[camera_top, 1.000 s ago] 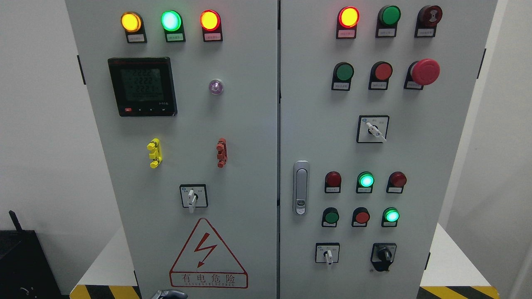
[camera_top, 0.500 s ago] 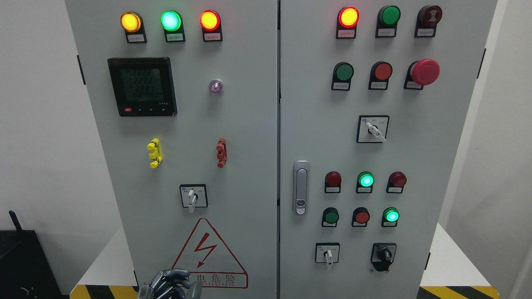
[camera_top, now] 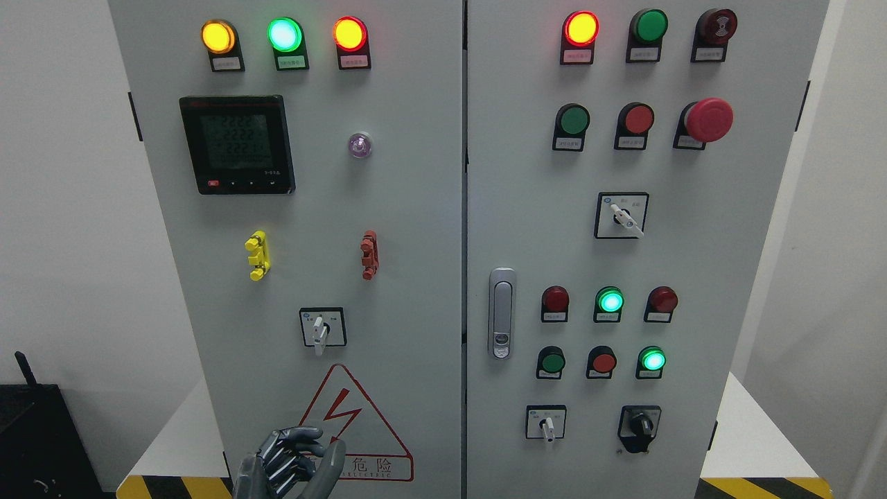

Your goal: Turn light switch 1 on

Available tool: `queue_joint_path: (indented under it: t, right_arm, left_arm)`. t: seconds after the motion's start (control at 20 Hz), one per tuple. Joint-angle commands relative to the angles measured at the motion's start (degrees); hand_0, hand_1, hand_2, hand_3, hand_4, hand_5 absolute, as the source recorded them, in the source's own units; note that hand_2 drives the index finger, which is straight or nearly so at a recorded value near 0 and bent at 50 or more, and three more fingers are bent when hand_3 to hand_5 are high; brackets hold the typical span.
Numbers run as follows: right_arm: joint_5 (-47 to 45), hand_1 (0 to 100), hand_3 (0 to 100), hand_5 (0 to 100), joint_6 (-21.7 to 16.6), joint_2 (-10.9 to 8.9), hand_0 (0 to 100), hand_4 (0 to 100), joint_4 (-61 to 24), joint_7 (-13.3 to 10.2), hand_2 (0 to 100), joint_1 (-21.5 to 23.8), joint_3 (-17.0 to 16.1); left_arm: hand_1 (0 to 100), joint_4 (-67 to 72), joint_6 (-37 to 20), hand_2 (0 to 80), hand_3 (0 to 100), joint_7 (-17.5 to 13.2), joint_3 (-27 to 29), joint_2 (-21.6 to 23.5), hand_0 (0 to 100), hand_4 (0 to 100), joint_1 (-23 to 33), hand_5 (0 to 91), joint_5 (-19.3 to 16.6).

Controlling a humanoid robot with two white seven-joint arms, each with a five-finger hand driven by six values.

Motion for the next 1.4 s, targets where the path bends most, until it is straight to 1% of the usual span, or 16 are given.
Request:
queue_joint_path:
  t: [0.0,0.1,0.15,0.25,0.4,0.65,0.8,1.05,1.15,1.35]
  right_arm:
    - [-1.4,0,0,0,0.03,0.0,0,0,0.0,0.01,0,0.0,0.0]
    - [-1.4,0,0,0,0.03,0.0,0,0,0.0,0.01,0,0.0,0.0]
    - [-1.4,0,0,0,0.03,0.0,0,0,0.0,0.01,0,0.0,0.0]
    - [-1.4,0,0,0,0.03,0.0,0,0,0.0,0.01,0,0.0,0.0]
    - [-1.4,0,0,0,0.03,0.0,0,0,0.0,0.01,0,0.0,0.0]
    - [-1.4,0,0,0,0.03,0.0,0,0,0.0,0.01,0,0.0,0.0]
    - [-1.4,0,0,0,0.03,0.0,0,0,0.0,0.01,0,0.0,0.0]
    - [-1.4,0,0,0,0.03,0.0,0,0,0.0,0.01,0,0.0,0.0]
    - [-1.4,0,0,0,0.03,0.0,0,0,0.0,0.01,0,0.0,0.0]
    - [-1.4,0,0,0,0.03,0.0,0,0,0.0,0.01,0,0.0,0.0]
  left_arm:
    - [68,-0.18,0.7,46.4,68,0.19,-1.09,-1.9,1,81,-2.66,69.2,-1.78]
    - [69,-0.18,0.88,46.4,67,0.19,-0.74,-1.99,1,80,-2.92,67.9,-2.83]
    - [69,-0.18,0.88,46.3,67,0.19,-0.65,-1.99,2,79,-3.01,65.5,-2.84]
    - [70,-0.18,0.97,46.3,66,0.19,-0.12,-2.51,2,78,-3.54,63.9,-2.93]
    - [70,-0.18,2.72,46.3,66,0.19,0.58,-2.6,4,78,-4.15,63.3,-3.36]
    - [71,-0.18,3.34,46.0,65,0.19,2.34,-2.6,5,78,-5.73,63.1,-3.54]
    - [71,-0.18,3.34,45.8,66,0.19,3.48,-2.6,5,78,-5.82,65.8,-3.54]
    - [72,-0.18,3.43,46.2,68,0.1,5.15,-2.69,7,80,-6.0,72.6,-3.54]
    - [72,-0.18,3.43,46.5,69,0.02,5.15,-2.69,7,81,-6.44,73.5,-3.45]
    - [72,-0.18,6.41,46.8,69,0.01,5.15,-2.87,8,81,-8.28,73.8,-3.37]
